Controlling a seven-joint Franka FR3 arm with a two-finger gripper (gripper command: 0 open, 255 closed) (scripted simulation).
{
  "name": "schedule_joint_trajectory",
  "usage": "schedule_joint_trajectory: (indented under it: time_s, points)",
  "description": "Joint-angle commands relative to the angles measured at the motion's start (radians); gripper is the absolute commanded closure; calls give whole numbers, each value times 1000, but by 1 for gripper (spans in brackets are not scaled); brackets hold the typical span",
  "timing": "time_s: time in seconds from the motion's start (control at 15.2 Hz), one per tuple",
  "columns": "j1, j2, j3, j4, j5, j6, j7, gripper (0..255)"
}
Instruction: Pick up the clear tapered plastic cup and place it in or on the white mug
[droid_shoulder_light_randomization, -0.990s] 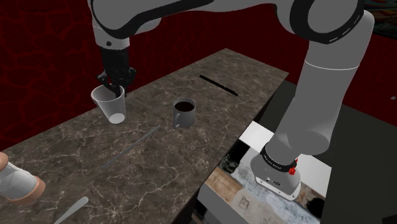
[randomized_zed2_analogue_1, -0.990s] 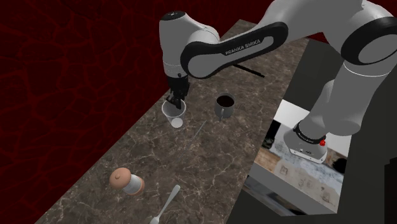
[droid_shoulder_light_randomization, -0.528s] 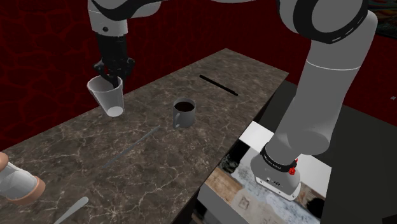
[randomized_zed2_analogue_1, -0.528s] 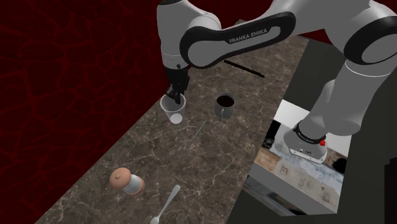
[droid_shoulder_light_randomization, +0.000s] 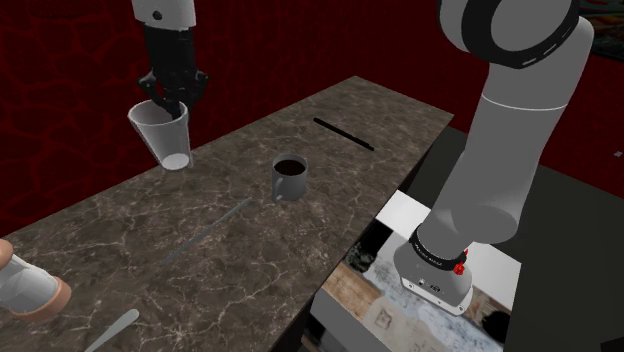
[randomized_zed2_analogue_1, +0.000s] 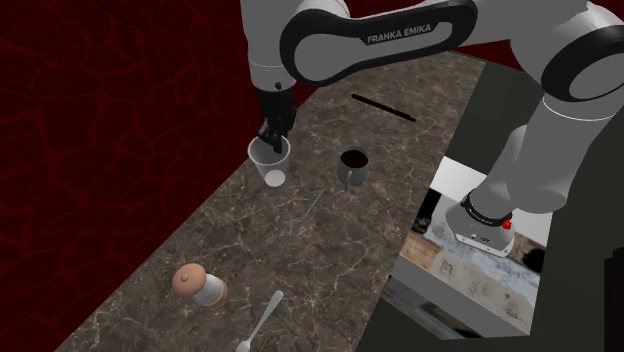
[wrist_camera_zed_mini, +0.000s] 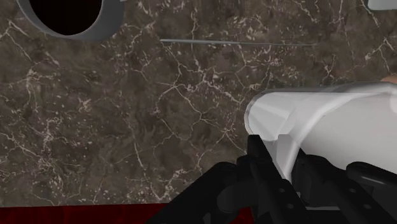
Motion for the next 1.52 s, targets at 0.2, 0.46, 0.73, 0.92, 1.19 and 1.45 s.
schedule_joint_trajectory:
  time_s: [0.2,0.46,0.73,0.92,1.19,1.45]
  points:
    - [-52,-151,-21,-161,48,7,-77,255]
    - [-92,-288,-56,-300,85,2,-159,255]
    - [-123,-412,-101,-415,106,-19,-240,255]
    - [-144,-498,-140,-487,111,-42,-300,255]
    - [-171,-602,-197,-565,102,-80,-378,255]
    - [-175,-621,-205,-619,101,-48,-396,255]
